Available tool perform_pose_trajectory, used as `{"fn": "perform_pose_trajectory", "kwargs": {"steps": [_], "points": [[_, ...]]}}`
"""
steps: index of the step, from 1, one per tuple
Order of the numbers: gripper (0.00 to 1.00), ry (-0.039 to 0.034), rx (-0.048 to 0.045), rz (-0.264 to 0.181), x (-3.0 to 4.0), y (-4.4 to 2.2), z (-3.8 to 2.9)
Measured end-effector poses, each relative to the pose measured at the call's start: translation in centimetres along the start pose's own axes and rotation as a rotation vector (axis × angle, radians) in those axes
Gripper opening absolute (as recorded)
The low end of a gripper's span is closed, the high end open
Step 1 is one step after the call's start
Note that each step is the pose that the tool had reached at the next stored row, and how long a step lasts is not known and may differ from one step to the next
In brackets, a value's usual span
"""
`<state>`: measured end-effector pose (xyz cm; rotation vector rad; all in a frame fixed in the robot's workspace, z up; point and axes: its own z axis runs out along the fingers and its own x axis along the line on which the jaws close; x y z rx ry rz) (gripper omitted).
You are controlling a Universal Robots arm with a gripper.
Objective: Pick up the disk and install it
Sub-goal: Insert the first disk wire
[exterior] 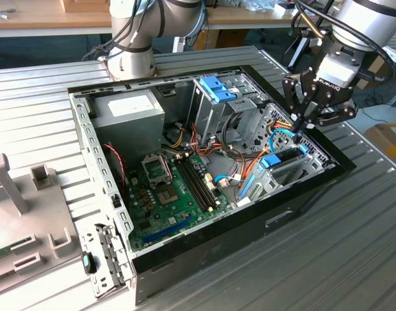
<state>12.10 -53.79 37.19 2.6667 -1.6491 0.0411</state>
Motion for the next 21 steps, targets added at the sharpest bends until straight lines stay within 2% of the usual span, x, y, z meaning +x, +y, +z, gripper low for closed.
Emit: {"fn": "perform_pose_trajectory", "kwargs": {"steps": [3, 6, 10, 13, 14, 17, 19, 21], "points": [[0.18, 0.0002, -0.0006, 0.023, -0.15, 0.29, 0.06], [0.18, 0.0011, -0.0022, 0.078, -0.22, 0.44, 0.22], [0.18, 0.0015, -0.0031, 0.109, -0.37, 0.74, 0.23], [0.18, 0.0021, -0.0044, 0.156, -0.39, 0.76, 0.28], [0.18, 0.0024, -0.0054, 0.196, -0.39, 0.77, 0.31], [0.18, 0.0027, -0.0065, 0.241, -0.39, 0.77, 0.35], [0.18, 0.0026, -0.0070, 0.266, -0.39, 0.80, 0.35], [0.18, 0.0006, -0.0064, 0.267, -0.29, 0.86, 0.37]]}}
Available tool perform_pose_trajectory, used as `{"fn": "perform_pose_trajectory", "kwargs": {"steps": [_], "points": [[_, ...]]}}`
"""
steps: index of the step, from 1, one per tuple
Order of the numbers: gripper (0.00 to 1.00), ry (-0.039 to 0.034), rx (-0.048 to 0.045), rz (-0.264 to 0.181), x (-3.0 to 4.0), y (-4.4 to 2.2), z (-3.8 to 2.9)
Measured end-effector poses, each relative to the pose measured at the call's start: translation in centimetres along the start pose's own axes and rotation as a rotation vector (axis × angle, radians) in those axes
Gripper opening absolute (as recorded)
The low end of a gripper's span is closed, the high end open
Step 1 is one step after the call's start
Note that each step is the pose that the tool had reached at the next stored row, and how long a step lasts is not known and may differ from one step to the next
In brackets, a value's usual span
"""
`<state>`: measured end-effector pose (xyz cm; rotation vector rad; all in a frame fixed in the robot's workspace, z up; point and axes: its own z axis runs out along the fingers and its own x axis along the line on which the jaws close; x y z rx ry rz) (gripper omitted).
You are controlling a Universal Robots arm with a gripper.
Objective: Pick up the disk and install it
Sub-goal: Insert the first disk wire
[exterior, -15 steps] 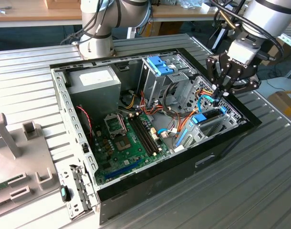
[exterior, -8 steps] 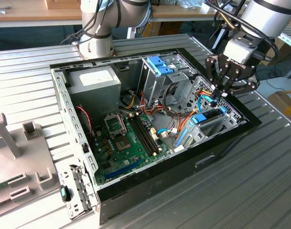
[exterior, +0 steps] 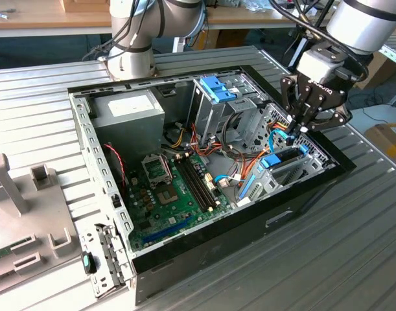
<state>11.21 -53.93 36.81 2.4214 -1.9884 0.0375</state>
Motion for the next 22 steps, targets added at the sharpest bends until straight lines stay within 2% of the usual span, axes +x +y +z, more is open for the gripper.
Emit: {"fn": "perform_pose_trajectory", "kwargs": {"steps": [2, 3, 6, 8, 10, 12, 13, 15, 17, 22], "points": [[0.18, -0.0061, 0.0016, 0.001, 0.36, 0.13, 0.07], [0.18, -0.0067, 0.0018, 0.001, 0.49, 0.18, 0.12], [0.18, -0.0137, 0.0080, 0.001, 0.88, 0.32, 0.34], [0.18, -0.0149, 0.0124, 0.001, 0.99, 0.44, 0.50], [0.18, -0.0121, 0.0257, 0.001, 1.08, 0.77, 0.72], [0.18, -0.0117, 0.0293, 0.001, 1.04, 0.96, 0.74], [0.18, -0.0100, 0.0382, 0.002, 1.00, 1.27, 0.85], [0.18, -0.0088, 0.0396, 0.018, 0.99, 1.28, 0.95], [0.18, -0.0063, 0.0385, 0.067, 0.99, 1.28, 1.06], [0.18, -0.0005, 0.0364, 0.141, 0.99, 1.29, 1.19]]}}
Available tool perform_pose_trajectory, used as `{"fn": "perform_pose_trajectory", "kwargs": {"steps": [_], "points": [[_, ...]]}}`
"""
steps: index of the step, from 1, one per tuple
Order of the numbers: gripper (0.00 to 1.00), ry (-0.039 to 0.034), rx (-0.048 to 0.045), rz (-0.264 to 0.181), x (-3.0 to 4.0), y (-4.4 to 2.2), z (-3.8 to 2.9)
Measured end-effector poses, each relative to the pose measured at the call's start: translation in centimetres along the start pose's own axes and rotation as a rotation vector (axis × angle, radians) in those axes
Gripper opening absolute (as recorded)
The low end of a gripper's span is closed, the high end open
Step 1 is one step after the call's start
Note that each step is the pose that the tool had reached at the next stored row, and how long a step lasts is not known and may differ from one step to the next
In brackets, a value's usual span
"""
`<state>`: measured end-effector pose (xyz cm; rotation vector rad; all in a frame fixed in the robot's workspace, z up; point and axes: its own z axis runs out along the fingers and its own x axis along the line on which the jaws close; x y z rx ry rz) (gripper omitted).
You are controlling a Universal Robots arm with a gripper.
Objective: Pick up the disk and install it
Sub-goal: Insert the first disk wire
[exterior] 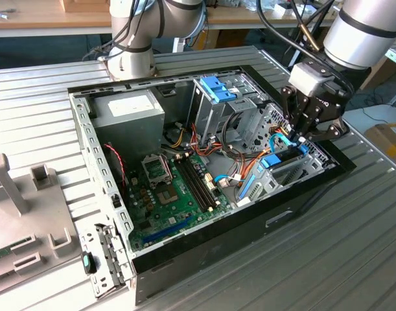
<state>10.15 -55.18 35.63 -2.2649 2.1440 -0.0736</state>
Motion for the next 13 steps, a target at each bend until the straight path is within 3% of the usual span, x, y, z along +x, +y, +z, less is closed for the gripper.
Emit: {"fn": "perform_pose_trajectory", "kwargs": {"steps": [2, 4, 12, 13], "points": [[0.18, 0.0023, 0.0005, 0.016, 0.02, 0.00, 0.02], [0.18, 0.0030, 0.0080, 0.022, 0.06, 0.02, 0.28], [0.18, 0.0065, 0.0124, 0.044, 0.11, 0.22, 0.45], [0.18, 0.0176, 0.0152, 0.044, 0.10, 0.26, 0.45]]}}
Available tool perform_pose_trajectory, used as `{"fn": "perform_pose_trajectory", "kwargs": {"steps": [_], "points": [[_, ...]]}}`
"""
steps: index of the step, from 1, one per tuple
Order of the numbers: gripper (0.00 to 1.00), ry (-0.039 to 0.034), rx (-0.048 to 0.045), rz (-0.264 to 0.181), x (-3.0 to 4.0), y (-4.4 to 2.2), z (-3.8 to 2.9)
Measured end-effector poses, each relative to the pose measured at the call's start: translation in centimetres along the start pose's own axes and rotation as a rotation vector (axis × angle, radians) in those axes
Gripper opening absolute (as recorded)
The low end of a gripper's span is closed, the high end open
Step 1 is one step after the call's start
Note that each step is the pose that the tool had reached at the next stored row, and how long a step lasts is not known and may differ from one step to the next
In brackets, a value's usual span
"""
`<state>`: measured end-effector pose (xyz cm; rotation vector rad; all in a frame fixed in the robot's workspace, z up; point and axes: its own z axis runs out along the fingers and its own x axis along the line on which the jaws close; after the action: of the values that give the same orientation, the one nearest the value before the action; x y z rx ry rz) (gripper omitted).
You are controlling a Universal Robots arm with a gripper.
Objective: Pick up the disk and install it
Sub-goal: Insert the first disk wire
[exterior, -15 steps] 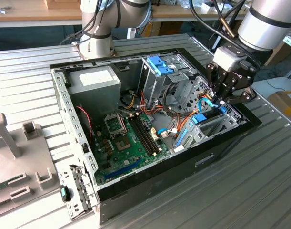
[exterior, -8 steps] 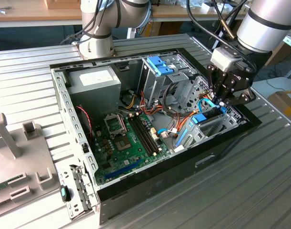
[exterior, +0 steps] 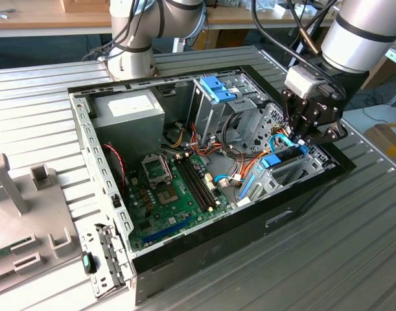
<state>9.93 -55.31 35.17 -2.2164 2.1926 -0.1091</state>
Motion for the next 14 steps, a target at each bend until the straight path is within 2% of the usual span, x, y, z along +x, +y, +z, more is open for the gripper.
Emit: {"fn": "perform_pose_trajectory", "kwargs": {"steps": [2, 5, 6, 7, 8, 9, 10, 11, 12, 13, 14], "points": [[0.18, 0.0110, 0.0060, -0.001, 0.00, 0.18, -0.01], [0.18, 0.0110, 0.0123, 0.000, -0.02, 0.32, -0.03], [0.18, 0.0060, 0.0142, 0.000, -0.03, 0.35, -0.03], [0.18, 0.0048, 0.0150, 0.000, -0.04, 0.36, -0.02], [0.18, 0.0149, 0.0160, 0.000, -0.04, 0.37, -0.04], [0.18, 0.0397, 0.0201, -0.002, -0.13, 0.46, -0.04], [0.18, 0.0521, 0.0236, -0.003, -0.25, 0.58, -0.05], [0.18, 0.0521, 0.0237, -0.003, -0.31, 0.65, -0.06], [0.18, 0.0488, 0.0239, -0.003, -0.34, 0.69, -0.06], [0.18, 0.0374, 0.0239, -0.002, -0.38, 0.73, -0.07], [0.18, 0.0125, 0.0241, 0.000, -0.39, 0.74, -0.07]]}}
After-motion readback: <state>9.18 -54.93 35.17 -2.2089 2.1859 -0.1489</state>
